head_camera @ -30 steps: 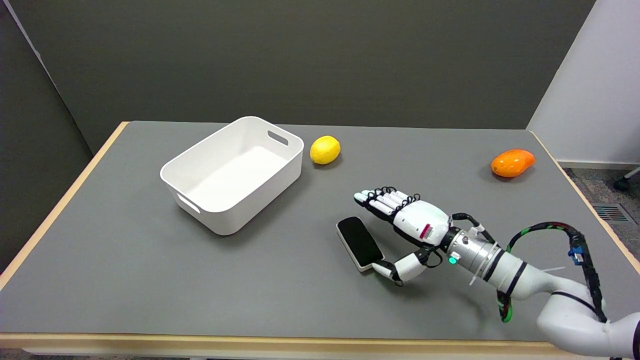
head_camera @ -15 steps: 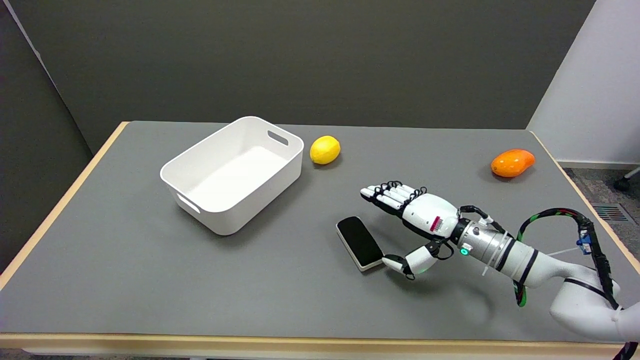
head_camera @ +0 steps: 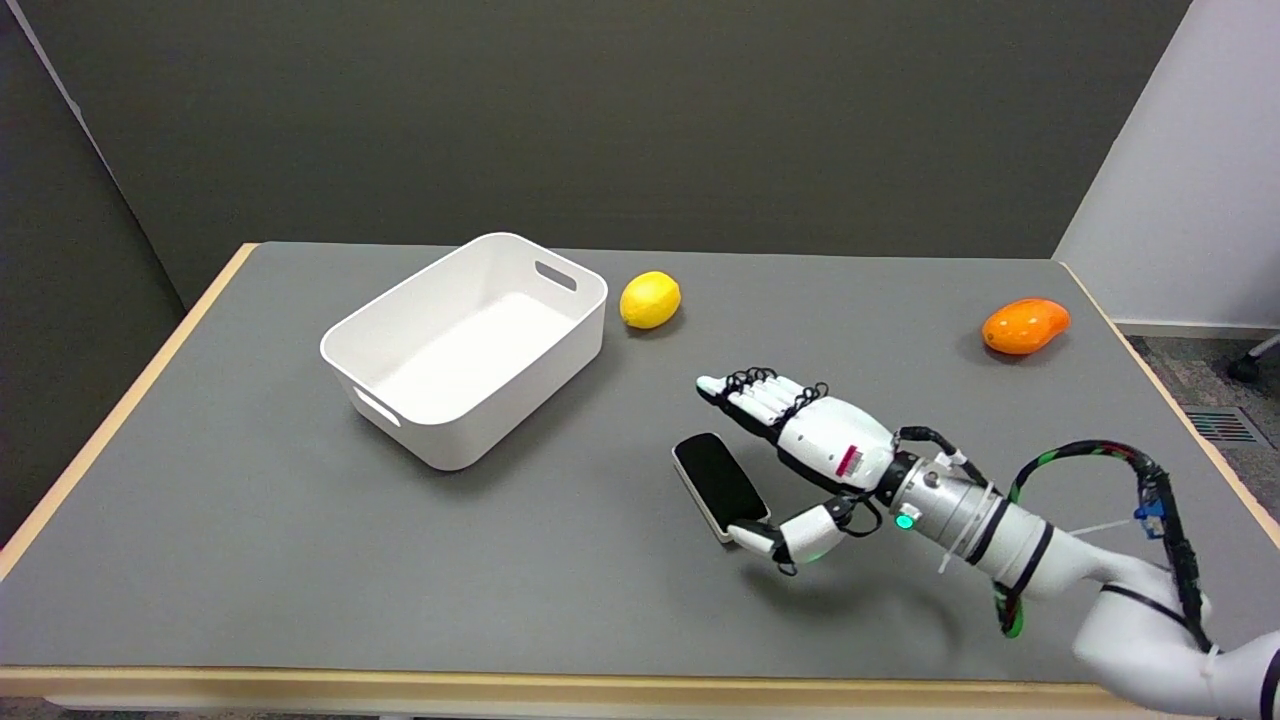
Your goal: Pick up the chalkboard eraser.
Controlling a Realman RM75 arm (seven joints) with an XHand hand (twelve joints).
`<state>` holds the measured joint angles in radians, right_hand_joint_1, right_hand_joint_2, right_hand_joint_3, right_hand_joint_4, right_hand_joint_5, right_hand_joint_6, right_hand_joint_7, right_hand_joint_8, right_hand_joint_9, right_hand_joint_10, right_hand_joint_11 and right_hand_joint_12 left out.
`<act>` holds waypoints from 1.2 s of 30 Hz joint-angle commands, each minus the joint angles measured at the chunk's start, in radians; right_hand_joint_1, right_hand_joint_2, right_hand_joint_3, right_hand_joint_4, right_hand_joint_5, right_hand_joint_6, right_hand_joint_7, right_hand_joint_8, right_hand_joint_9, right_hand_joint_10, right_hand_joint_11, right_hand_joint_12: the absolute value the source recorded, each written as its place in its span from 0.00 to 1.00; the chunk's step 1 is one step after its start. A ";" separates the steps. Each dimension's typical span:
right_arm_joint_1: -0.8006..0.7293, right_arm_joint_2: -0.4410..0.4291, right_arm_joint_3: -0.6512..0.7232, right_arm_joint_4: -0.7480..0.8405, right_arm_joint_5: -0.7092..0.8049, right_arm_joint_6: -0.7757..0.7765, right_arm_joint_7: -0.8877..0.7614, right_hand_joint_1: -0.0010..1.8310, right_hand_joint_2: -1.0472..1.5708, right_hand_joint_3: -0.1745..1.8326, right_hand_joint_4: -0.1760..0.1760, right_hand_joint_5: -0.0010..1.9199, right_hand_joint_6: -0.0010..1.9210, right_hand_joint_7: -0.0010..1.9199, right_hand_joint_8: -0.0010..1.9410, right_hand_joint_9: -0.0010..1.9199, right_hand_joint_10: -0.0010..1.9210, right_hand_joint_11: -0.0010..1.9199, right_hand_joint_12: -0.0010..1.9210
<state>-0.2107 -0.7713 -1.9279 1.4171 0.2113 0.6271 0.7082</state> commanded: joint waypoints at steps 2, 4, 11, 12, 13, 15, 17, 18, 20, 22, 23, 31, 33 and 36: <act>-0.076 -0.306 0.098 0.203 0.130 -0.369 -0.351 0.31 0.61 0.52 0.19 0.00 0.00 0.00 0.17 0.00 0.18 0.00 0.50; -0.065 -0.339 0.101 0.197 0.177 -0.421 -0.414 0.30 0.61 0.52 0.14 0.00 0.00 0.00 0.14 0.00 0.15 0.00 0.49; -0.036 -0.454 0.161 0.113 0.265 -0.378 -0.637 0.30 0.61 0.51 0.08 0.00 0.00 0.00 0.11 0.00 0.10 0.00 0.48; -0.032 -0.458 0.164 0.107 0.285 -0.354 -0.671 0.30 0.62 0.51 0.07 0.00 0.00 0.00 0.11 0.00 0.10 0.00 0.48; -0.028 -0.459 0.165 0.098 0.319 -0.318 -0.715 0.30 0.62 0.51 0.06 0.00 0.00 0.00 0.11 0.00 0.10 0.00 0.48; -0.024 -0.456 0.159 0.087 0.404 -0.245 -0.797 0.30 0.62 0.51 0.05 0.00 0.00 0.00 0.13 0.00 0.12 0.00 0.48; -0.023 -0.451 0.145 0.083 0.523 -0.161 -0.926 0.30 0.62 0.50 0.03 0.00 0.00 0.00 0.17 0.00 0.16 0.00 0.50; -0.024 -0.446 0.140 0.086 0.570 -0.138 -0.977 0.30 0.63 0.48 0.03 0.00 0.00 0.00 0.18 0.00 0.17 0.00 0.50; -0.032 -0.427 0.124 0.102 0.684 -0.091 -1.069 0.31 0.64 0.47 0.04 0.00 0.01 0.00 0.19 0.00 0.19 0.00 0.50; -0.039 -0.401 0.095 0.118 0.766 -0.045 -1.153 0.32 0.63 0.53 0.02 0.00 0.04 0.01 0.21 0.00 0.24 0.00 0.51; -0.042 -0.387 0.079 0.127 0.797 -0.021 -1.187 0.31 0.63 0.51 0.04 0.00 0.04 0.01 0.21 0.00 0.25 0.00 0.52; -0.059 -0.310 -0.090 0.195 1.030 0.197 -1.397 0.30 0.61 0.53 0.07 0.00 0.06 0.03 0.24 0.00 0.31 0.00 0.54; -0.060 -0.310 -0.143 0.200 1.070 0.244 -1.425 0.30 0.62 0.53 0.05 0.00 0.06 0.04 0.25 0.00 0.33 0.00 0.55; -0.056 -0.316 -0.221 0.202 1.101 0.318 -1.449 0.30 0.62 0.53 0.04 0.00 0.07 0.05 0.26 0.00 0.36 0.00 0.56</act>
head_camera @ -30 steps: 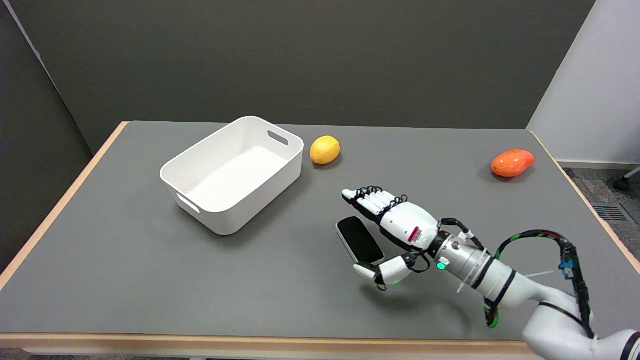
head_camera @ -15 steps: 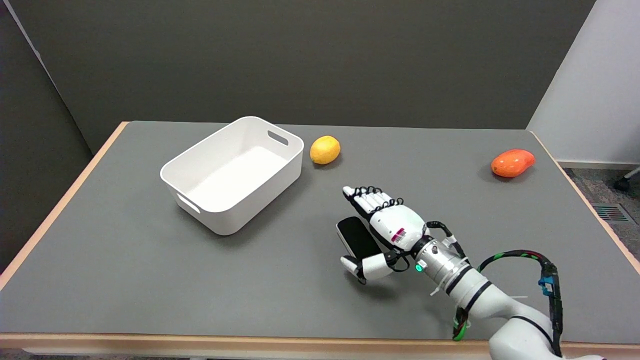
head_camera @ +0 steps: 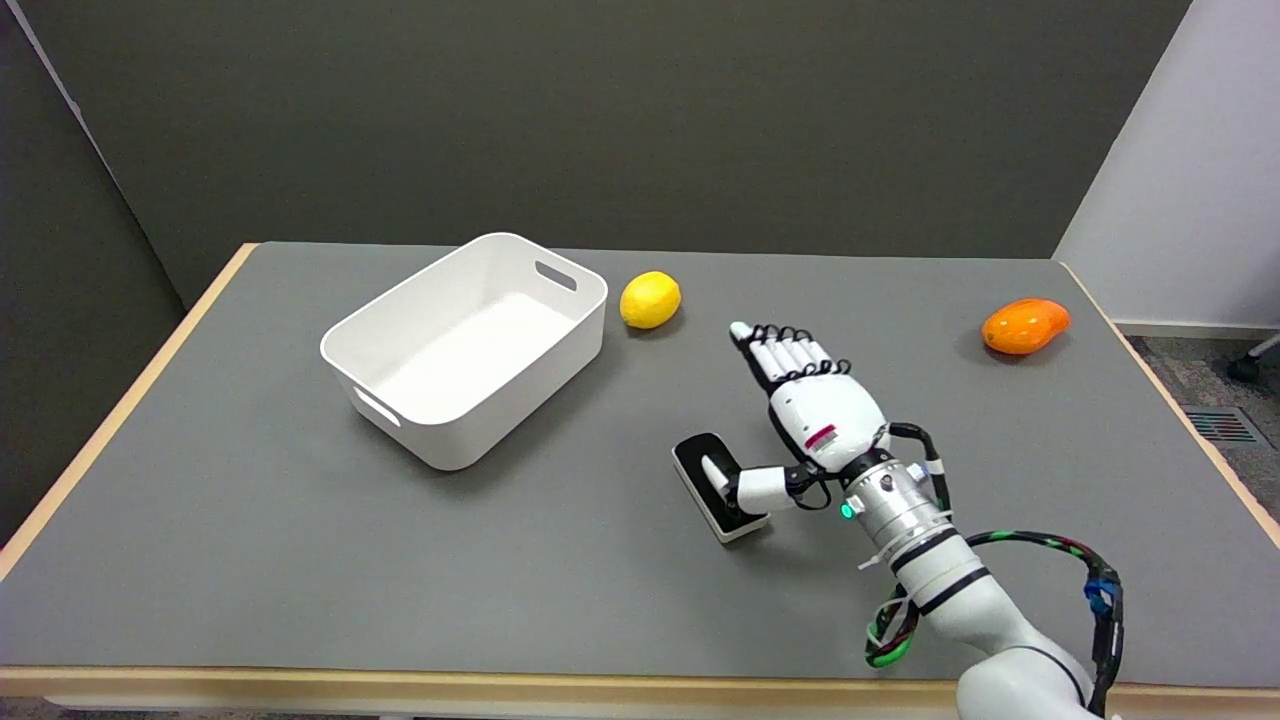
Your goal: Pick up the chalkboard eraser.
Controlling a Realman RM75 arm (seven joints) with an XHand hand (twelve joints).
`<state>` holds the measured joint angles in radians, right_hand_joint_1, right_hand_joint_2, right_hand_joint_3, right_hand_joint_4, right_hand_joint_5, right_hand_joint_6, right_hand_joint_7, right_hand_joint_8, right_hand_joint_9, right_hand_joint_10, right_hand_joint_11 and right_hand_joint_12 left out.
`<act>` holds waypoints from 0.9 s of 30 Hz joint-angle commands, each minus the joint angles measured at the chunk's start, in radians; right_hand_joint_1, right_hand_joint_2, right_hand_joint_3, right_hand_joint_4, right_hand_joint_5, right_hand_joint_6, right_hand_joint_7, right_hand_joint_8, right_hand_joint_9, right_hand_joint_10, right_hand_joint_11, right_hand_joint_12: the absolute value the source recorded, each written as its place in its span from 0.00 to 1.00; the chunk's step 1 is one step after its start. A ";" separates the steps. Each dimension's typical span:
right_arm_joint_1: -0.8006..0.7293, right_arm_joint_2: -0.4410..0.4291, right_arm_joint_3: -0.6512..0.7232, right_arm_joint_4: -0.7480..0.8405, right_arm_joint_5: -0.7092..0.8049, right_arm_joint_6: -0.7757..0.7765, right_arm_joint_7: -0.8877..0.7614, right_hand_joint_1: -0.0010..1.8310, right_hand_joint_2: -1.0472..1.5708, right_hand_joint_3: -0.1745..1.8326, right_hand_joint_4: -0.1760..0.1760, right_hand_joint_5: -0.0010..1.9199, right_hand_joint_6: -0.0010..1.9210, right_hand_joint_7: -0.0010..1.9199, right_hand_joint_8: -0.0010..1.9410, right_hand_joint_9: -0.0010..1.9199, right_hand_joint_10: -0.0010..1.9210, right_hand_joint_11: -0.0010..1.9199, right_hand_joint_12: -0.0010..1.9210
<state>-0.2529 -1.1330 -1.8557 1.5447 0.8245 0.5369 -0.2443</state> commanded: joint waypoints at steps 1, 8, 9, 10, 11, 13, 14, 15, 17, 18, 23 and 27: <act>-0.010 0.042 -0.318 0.074 0.495 0.429 -0.499 0.30 0.62 0.53 0.04 0.00 0.07 0.05 0.26 0.00 0.36 0.00 0.56; 0.006 0.001 -0.448 0.042 0.586 0.488 -0.500 0.29 0.62 0.52 0.03 0.00 0.06 0.05 0.26 0.00 0.35 0.00 0.56; 0.006 -0.006 -0.456 0.035 0.605 0.489 -0.500 0.29 0.62 0.52 0.03 0.00 0.06 0.05 0.26 0.00 0.35 0.00 0.56; 0.006 -0.015 -0.463 0.029 0.625 0.488 -0.500 0.29 0.62 0.52 0.03 0.00 0.06 0.05 0.26 0.00 0.34 0.00 0.55; 0.008 -0.025 -0.472 0.020 0.646 0.485 -0.500 0.28 0.62 0.52 0.03 0.00 0.06 0.05 0.26 0.00 0.34 0.00 0.55; 0.012 -0.038 -0.482 0.010 0.665 0.481 -0.500 0.28 0.62 0.52 0.02 0.00 0.06 0.05 0.26 0.00 0.34 0.00 0.55; 0.013 -0.048 -0.489 0.002 0.673 0.480 -0.500 0.28 0.62 0.53 0.02 0.00 0.05 0.04 0.26 0.00 0.33 0.00 0.55; 0.014 -0.055 -0.492 -0.003 0.677 0.481 -0.502 0.28 0.62 0.53 0.01 0.00 0.05 0.04 0.26 0.00 0.32 0.00 0.54; 0.014 -0.063 -0.499 -0.007 0.682 0.483 -0.513 0.27 0.62 0.53 0.01 0.00 0.05 0.04 0.26 0.00 0.30 0.00 0.54; 0.014 -0.066 -0.499 -0.008 0.683 0.483 -0.518 0.28 0.63 0.51 0.00 0.00 0.05 0.04 0.25 0.00 0.30 0.00 0.54; 0.023 -0.071 -0.502 -0.010 0.683 0.477 -0.529 0.30 0.65 0.46 0.00 0.00 0.05 0.06 0.22 0.00 0.28 0.00 0.53; 0.036 -0.068 -0.503 -0.012 0.683 0.468 -0.529 0.28 0.62 0.53 0.00 0.00 0.04 0.04 0.27 0.00 0.28 0.00 0.53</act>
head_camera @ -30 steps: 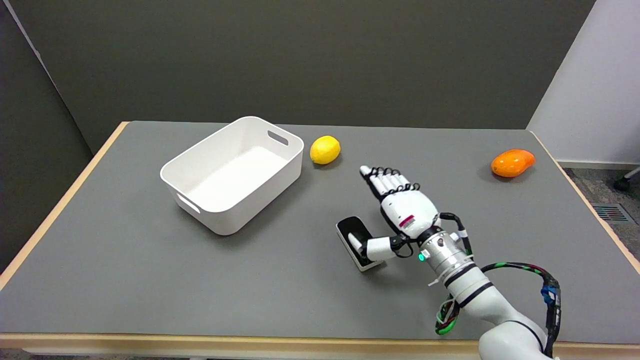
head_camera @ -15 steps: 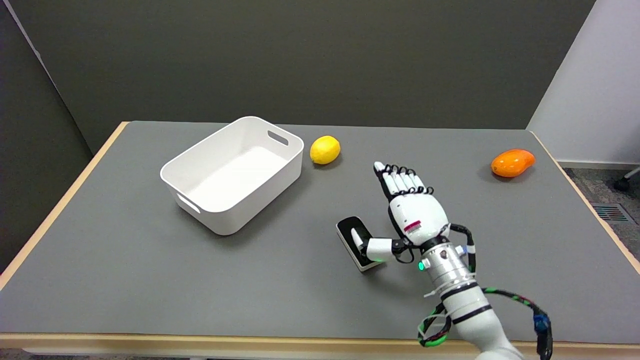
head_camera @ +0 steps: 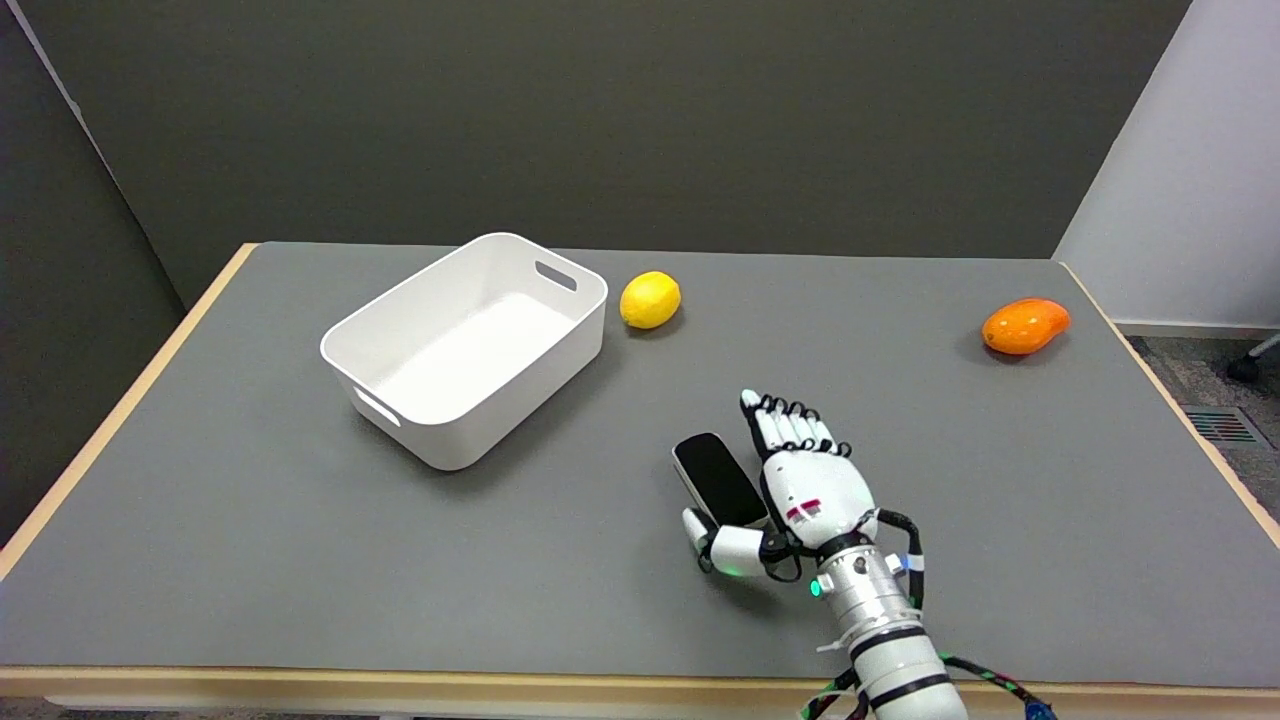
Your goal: Pick up the chalkboard eraser.
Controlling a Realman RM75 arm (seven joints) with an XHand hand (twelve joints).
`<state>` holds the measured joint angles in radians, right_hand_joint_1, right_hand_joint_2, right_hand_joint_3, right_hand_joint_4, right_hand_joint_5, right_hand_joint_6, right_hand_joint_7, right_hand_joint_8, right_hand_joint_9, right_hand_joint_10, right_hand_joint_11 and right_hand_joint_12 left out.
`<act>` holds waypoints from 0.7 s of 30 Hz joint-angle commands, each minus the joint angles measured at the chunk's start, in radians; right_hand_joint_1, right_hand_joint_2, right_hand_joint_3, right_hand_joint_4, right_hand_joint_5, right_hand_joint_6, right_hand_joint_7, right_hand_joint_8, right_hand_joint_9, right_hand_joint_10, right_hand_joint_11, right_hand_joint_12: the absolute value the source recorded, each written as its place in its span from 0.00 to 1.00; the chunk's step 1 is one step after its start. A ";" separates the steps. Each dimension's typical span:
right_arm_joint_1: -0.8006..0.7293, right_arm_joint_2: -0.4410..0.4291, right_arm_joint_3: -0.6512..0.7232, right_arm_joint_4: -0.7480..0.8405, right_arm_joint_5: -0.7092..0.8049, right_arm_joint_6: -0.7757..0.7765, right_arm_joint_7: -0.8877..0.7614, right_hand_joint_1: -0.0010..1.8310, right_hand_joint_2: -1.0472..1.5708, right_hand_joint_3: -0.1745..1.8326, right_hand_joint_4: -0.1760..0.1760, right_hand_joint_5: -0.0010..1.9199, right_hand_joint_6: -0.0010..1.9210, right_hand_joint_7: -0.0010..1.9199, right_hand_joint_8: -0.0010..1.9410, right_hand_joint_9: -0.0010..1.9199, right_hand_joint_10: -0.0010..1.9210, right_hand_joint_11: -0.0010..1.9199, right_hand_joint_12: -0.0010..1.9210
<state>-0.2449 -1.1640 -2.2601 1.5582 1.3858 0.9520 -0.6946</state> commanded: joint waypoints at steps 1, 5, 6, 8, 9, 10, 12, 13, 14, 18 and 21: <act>0.033 -0.035 -0.099 -0.027 0.122 0.047 -0.079 0.28 0.62 0.53 0.00 0.00 0.04 0.04 0.27 0.00 0.28 0.00 0.53; 0.048 -0.030 -0.099 -0.029 0.122 0.028 -0.079 0.30 0.64 0.47 0.00 0.00 0.04 0.05 0.24 0.00 0.28 0.00 0.53; 0.051 -0.028 -0.099 -0.029 0.122 0.025 -0.079 0.30 0.65 0.46 0.00 0.00 0.04 0.06 0.23 0.00 0.28 0.00 0.53; 0.057 -0.027 -0.098 -0.029 0.122 0.021 -0.079 0.30 0.65 0.47 0.00 0.00 0.05 0.06 0.24 0.00 0.29 0.00 0.53; 0.062 -0.027 -0.098 -0.031 0.122 0.021 -0.079 0.31 0.63 0.51 0.00 0.00 0.05 0.07 0.28 0.00 0.31 0.00 0.53; 0.064 -0.027 -0.097 -0.032 0.122 0.021 -0.079 0.31 0.63 0.53 0.00 0.00 0.05 0.08 0.29 0.00 0.32 0.00 0.54; 0.070 -0.029 -0.097 -0.035 0.122 0.028 -0.079 0.32 0.63 0.53 0.00 0.00 0.05 0.09 0.31 0.00 0.34 0.00 0.54; 0.072 -0.030 -0.098 -0.036 0.122 0.031 -0.079 0.34 0.64 0.54 0.00 0.00 0.06 0.13 0.32 0.01 0.38 0.00 0.55; 0.072 -0.030 -0.097 -0.036 0.122 0.032 -0.080 0.36 0.64 0.54 0.00 0.00 0.07 0.16 0.34 0.03 0.41 0.00 0.55; 0.072 -0.030 -0.095 -0.041 0.117 0.032 -0.080 0.39 0.67 0.51 0.00 0.00 0.10 0.19 0.37 0.04 0.45 0.00 0.57; 0.072 -0.030 -0.095 -0.049 0.112 0.032 -0.080 0.40 0.66 0.55 0.00 0.01 0.10 0.22 0.40 0.08 0.44 0.00 0.58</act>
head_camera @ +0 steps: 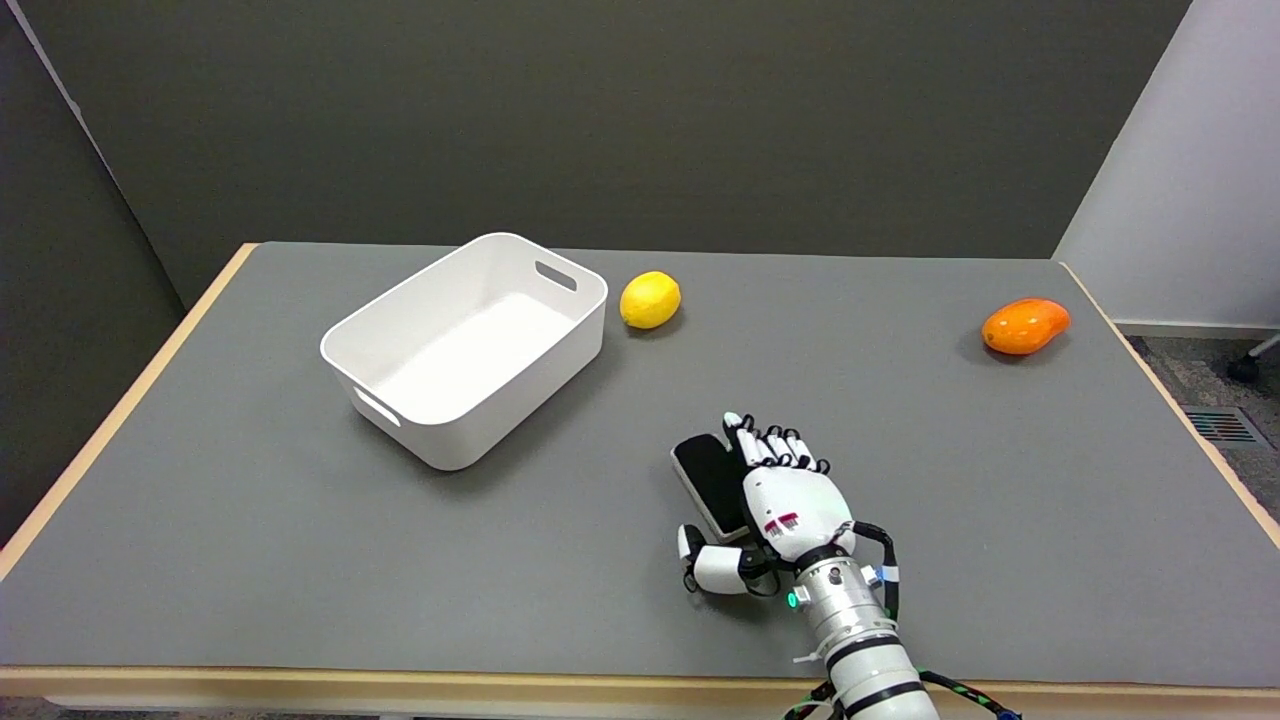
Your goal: Pick up the chalkboard eraser.
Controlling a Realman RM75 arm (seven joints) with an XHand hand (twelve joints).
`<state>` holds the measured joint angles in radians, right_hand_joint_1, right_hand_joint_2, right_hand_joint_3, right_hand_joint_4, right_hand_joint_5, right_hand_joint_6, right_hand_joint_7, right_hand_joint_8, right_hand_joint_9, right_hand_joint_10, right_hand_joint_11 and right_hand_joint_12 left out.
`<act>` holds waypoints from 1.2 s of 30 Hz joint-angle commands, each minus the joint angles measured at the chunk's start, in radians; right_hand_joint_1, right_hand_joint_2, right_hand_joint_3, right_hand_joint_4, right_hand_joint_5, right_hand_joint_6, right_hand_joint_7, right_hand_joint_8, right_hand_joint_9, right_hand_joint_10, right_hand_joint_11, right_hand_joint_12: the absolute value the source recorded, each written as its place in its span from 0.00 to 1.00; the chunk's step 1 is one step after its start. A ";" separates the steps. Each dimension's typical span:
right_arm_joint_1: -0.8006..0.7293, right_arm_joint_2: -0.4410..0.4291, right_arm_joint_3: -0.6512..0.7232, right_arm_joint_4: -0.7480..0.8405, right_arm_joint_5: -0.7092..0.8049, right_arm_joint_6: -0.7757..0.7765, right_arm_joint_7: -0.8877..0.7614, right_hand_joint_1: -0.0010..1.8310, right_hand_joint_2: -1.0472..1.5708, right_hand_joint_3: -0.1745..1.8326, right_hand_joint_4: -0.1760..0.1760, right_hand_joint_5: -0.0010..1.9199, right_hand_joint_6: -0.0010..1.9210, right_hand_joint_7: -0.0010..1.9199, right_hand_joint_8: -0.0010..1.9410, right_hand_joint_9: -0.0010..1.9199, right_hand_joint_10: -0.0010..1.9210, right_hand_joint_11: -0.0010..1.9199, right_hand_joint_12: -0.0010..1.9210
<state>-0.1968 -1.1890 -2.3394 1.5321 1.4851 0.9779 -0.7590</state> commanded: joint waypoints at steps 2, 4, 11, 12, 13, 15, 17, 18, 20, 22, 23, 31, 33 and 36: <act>0.026 -0.005 -0.016 -0.029 0.011 0.006 -0.016 0.41 0.68 0.56 0.00 0.02 0.10 0.25 0.44 0.11 0.47 0.00 0.59; 0.030 -0.007 -0.016 -0.038 0.007 0.006 -0.016 0.48 0.72 0.49 0.00 0.03 0.11 0.27 0.56 0.14 0.52 0.01 0.63; 0.038 -0.014 -0.015 -0.088 -0.087 0.007 -0.009 0.69 0.81 0.39 0.00 0.06 0.36 0.30 0.92 0.32 0.68 0.17 0.82; 0.039 -0.014 -0.014 -0.091 -0.097 0.007 -0.009 0.69 0.80 0.42 0.00 0.07 0.39 0.30 0.94 0.34 0.68 0.21 0.85; 0.040 -0.014 -0.011 -0.092 -0.106 0.007 -0.009 0.69 0.80 0.43 0.00 0.08 0.40 0.30 0.95 0.35 0.69 0.22 0.86; 0.045 -0.011 -0.009 -0.091 -0.118 0.007 -0.009 0.69 0.80 0.45 0.00 0.09 0.42 0.30 0.96 0.37 0.70 0.25 0.88; 0.052 -0.006 -0.005 -0.083 -0.133 0.007 -0.009 0.69 0.79 0.47 0.00 0.10 0.45 0.30 0.97 0.39 0.73 0.27 0.89; 0.054 -0.003 -0.003 -0.076 -0.142 0.006 -0.009 0.69 0.78 0.50 0.00 0.10 0.46 0.31 0.99 0.38 0.75 0.26 0.89; 0.060 0.009 0.010 -0.049 -0.173 -0.006 -0.009 0.69 0.77 0.52 0.00 0.10 0.49 0.31 1.00 0.39 0.77 0.27 0.89; 0.067 0.023 0.026 -0.014 -0.198 -0.023 -0.009 0.69 0.77 0.53 0.00 0.10 0.50 0.31 1.00 0.39 0.79 0.28 0.89; 0.071 0.029 0.034 0.002 -0.211 -0.030 -0.009 0.69 0.77 0.53 0.00 0.11 0.51 0.31 1.00 0.39 0.79 0.28 0.90; 0.107 0.059 0.171 0.188 -0.375 -0.203 -0.007 0.70 0.76 0.56 0.00 0.13 0.52 0.33 1.00 0.40 0.81 0.29 0.91; 0.134 0.060 0.201 0.243 -0.422 -0.257 -0.004 0.70 0.75 0.56 0.00 0.13 0.53 0.33 1.00 0.40 0.81 0.29 0.91; 0.200 0.062 0.216 0.277 -0.471 -0.308 0.040 0.70 0.75 0.57 0.00 0.14 0.53 0.33 1.00 0.40 0.82 0.29 0.91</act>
<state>-0.1312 -1.1642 -2.2851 1.5638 1.2837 0.9108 -0.7683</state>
